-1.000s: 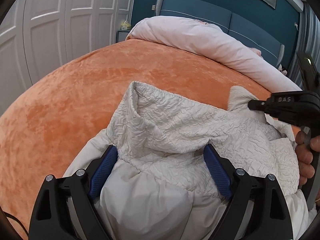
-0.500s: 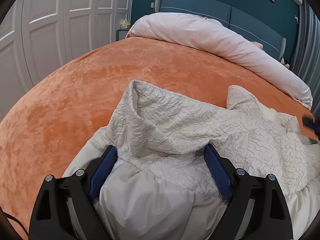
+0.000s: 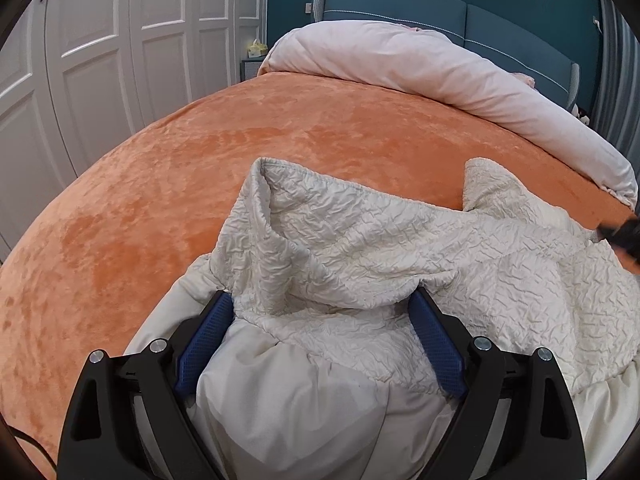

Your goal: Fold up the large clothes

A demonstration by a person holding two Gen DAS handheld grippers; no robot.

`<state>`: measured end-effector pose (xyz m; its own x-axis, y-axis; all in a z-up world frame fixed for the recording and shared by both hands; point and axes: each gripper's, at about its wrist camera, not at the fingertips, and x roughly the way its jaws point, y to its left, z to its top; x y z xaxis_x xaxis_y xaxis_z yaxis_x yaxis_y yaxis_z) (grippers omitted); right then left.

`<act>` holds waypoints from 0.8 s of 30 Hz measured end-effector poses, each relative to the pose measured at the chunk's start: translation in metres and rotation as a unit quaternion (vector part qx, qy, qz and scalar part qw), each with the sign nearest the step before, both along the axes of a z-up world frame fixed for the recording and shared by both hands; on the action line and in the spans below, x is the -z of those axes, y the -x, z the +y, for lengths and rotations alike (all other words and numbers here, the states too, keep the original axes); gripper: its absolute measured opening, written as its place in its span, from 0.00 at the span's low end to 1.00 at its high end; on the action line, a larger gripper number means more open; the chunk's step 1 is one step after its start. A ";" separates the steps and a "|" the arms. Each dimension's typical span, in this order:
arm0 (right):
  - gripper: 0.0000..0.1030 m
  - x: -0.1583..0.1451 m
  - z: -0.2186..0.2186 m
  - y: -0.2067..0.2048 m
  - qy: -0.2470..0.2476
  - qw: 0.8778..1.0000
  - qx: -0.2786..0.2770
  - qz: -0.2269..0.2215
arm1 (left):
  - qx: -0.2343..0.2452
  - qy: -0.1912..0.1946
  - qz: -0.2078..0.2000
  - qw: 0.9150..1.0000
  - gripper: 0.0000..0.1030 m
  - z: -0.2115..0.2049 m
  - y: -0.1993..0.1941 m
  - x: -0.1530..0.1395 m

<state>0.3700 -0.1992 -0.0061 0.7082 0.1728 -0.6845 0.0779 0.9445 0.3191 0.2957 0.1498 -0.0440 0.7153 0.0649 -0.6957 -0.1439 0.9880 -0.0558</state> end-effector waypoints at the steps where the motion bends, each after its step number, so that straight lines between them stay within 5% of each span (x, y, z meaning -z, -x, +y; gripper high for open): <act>1: 0.12 -0.010 0.006 0.006 -0.012 1.000 -0.019 -0.015 | 0.000 0.000 -0.001 1.000 0.85 0.000 0.001 0.000; 5: 0.26 -0.023 0.083 -0.011 0.001 0.988 -0.151 0.016 | -0.001 -0.001 -0.001 1.000 0.85 0.000 0.001 0.001; 9: 0.27 -0.009 0.147 -0.049 0.051 0.979 -0.192 0.046 | 0.000 0.001 -0.002 1.000 0.85 0.001 0.001 0.001; 12: 0.39 0.014 0.175 -0.083 0.111 0.970 -0.191 0.100 | -0.001 0.002 -0.002 1.000 0.85 0.001 0.001 0.001; 14: 0.20 0.024 0.185 -0.091 0.131 0.965 -0.196 0.110 | 0.000 0.005 -0.003 1.000 0.85 0.002 0.001 0.001; 15: 0.06 0.022 0.185 -0.091 0.120 0.967 -0.200 0.106 | 0.000 0.007 -0.004 1.000 0.85 0.002 0.001 0.001; 19: 0.04 0.004 0.131 -0.090 -0.042 0.990 -0.131 0.041 | 0.000 0.014 -0.011 1.000 0.85 0.004 0.002 0.002; 21: 0.04 0.028 0.119 -0.102 -0.012 0.993 -0.082 0.080 | 0.000 0.011 -0.007 1.000 0.85 0.003 0.001 0.003; 22: 0.04 0.036 0.111 -0.105 -0.035 0.992 -0.076 0.093 | 0.000 0.010 -0.007 1.000 0.85 0.002 0.001 0.003; 24: 0.02 0.018 0.094 -0.092 -0.056 0.996 -0.045 0.057 | 0.001 0.012 -0.008 1.000 0.85 0.002 0.001 0.003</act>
